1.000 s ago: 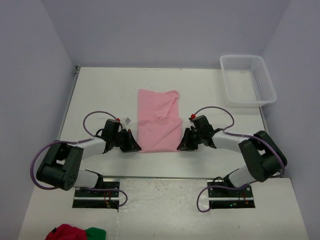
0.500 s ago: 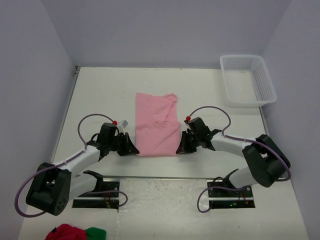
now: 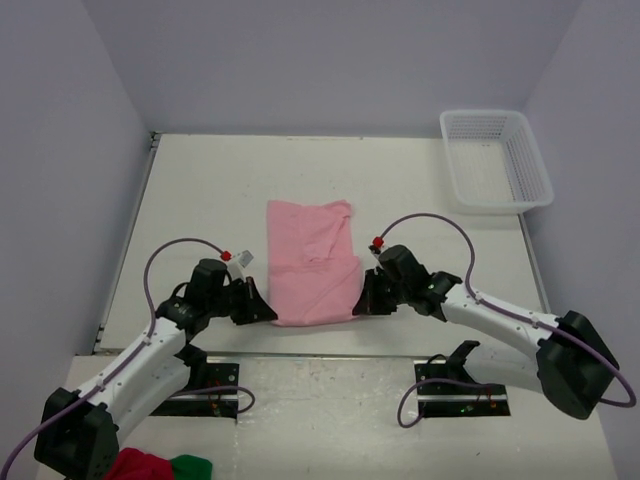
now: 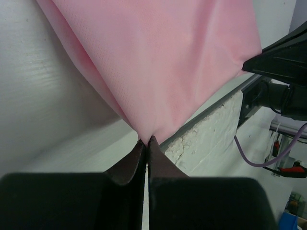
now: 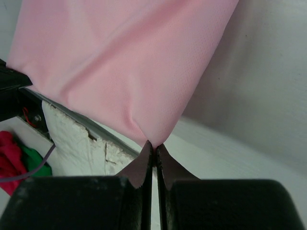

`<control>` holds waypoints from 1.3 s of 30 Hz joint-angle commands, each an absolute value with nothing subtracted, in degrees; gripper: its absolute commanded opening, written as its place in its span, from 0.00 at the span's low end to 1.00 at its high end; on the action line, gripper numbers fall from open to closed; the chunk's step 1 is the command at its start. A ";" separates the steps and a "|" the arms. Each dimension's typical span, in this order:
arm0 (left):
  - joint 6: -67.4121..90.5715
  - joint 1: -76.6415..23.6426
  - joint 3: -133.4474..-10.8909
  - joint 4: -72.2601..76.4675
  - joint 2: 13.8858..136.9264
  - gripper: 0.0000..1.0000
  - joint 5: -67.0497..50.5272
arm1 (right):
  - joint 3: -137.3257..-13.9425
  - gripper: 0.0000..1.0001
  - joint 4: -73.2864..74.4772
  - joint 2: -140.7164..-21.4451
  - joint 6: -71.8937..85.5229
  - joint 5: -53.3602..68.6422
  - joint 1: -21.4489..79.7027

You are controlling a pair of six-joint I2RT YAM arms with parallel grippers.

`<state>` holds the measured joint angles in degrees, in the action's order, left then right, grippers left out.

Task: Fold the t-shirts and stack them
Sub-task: Grab one side of the 2/3 rectangular tshirt with both arms, then fold the long partially folded tshirt into a neat square

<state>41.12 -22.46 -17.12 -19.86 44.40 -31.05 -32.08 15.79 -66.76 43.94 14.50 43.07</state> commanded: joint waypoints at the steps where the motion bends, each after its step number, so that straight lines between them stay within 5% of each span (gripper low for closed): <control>1: 43.24 -23.64 -19.15 -24.08 42.19 0.00 -30.68 | -31.64 0.00 19.24 -63.55 45.79 11.69 44.29; 9: 43.25 -24.52 -31.88 -31.46 39.55 0.00 -25.59 | -38.13 0.00 29.24 -57.40 44.65 4.85 47.20; 14: 40.87 -24.35 -42.53 -29.73 49.62 0.00 -20.48 | -51.22 0.00 34.71 -62.91 39.75 0.44 44.75; 26: 33.40 -18.64 -60.46 -18.11 85.56 0.00 -14.59 | -76.09 0.00 32.87 -97.95 27.34 10.71 29.02; 34: 29.98 -13.89 -71.89 -10.38 107.02 0.00 -8.70 | -105.61 0.00 39.19 -121.18 20.23 15.46 23.74; 38: 28.66 -12.22 -75.49 -6.60 112.23 0.00 -6.24 | -125.03 0.05 47.61 -133.48 17.76 18.02 20.13; 39: 27.52 -11.61 -76.46 -6.24 112.93 0.00 -5.98 | -130.72 0.18 48.25 -136.99 17.23 18.97 19.60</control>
<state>31.22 -12.91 -73.10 -11.64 112.14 -9.32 -119.74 41.82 -132.81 21.45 15.66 22.04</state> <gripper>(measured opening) 0.005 0.142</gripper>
